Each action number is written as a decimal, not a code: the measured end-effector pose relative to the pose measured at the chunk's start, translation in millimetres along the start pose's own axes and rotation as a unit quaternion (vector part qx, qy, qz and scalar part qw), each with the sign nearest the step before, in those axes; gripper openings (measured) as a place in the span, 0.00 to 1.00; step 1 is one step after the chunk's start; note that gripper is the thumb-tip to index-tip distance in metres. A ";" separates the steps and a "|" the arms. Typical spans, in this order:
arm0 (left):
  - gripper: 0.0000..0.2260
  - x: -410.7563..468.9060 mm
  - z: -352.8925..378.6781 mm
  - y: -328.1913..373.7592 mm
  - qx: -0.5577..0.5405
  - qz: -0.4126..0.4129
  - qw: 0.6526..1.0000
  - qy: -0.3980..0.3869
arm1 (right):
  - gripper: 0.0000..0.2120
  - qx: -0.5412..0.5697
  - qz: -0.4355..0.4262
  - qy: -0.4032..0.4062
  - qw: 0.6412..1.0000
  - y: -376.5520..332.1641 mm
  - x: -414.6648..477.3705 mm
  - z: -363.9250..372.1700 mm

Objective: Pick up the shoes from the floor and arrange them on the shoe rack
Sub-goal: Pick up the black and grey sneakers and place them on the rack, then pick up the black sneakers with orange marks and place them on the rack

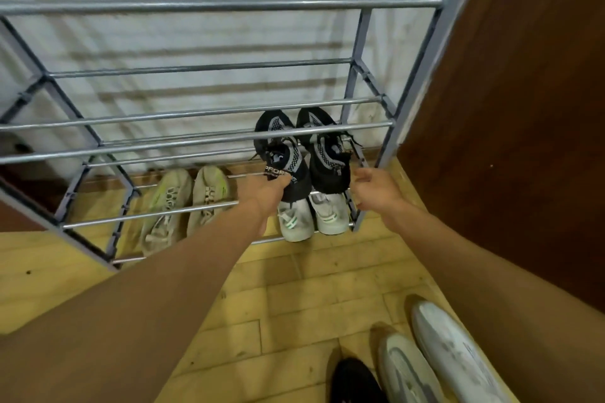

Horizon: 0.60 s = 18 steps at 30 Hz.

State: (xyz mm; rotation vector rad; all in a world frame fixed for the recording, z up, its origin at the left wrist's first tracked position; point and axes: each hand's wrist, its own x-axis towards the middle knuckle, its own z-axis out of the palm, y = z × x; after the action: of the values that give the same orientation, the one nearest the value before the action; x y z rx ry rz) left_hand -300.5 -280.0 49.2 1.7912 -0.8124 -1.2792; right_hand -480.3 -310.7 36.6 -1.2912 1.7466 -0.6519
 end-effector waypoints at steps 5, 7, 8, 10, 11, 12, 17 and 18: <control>0.06 -69.0 5.6 7.2 0.102 0.042 0.993 -0.048 | 0.20 -0.019 0.044 -0.071 0.996 22.0 -69.5 -33.6; 0.07 -98.9 11.0 6.1 0.149 0.049 0.985 -0.068 | 0.21 -0.031 0.064 -0.088 0.994 32.2 -93.8 -52.2; 0.07 -116.2 14.2 4.7 0.166 0.054 0.981 -0.080 | 0.21 -0.035 0.073 -0.092 0.992 37.9 -106.0 -61.2; 0.07 -147.8 22.1 -0.6 0.191 0.056 0.974 -0.109 | 0.21 -0.038 0.078 -0.093 0.992 49.5 -128.8 -76.7; 0.08 -161.6 26.3 -6.4 0.202 0.054 0.970 -0.123 | 0.21 -0.039 0.080 -0.094 0.992 56.9 -140.0 -82.4; 0.09 -176.2 30.4 -12.9 0.213 0.052 0.966 -0.137 | 0.21 -0.039 0.082 -0.095 0.991 64.5 -152.0 -86.5; 0.07 -236.9 54.4 -60.1 0.232 0.034 0.951 -0.202 | 0.17 -0.026 0.119 -0.122 0.985 122.8 -201.6 -85.5; 0.04 -243.9 57.3 -71.3 0.228 0.034 0.951 -0.205 | 0.17 -0.021 0.126 -0.127 0.984 136.0 -208.2 -81.1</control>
State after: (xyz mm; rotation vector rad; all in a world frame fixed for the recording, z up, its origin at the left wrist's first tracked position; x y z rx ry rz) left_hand -421.9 -52.9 88.6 1.8384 -1.4911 -1.5336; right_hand -595.0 -75.6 35.8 -1.1020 1.6806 -0.2933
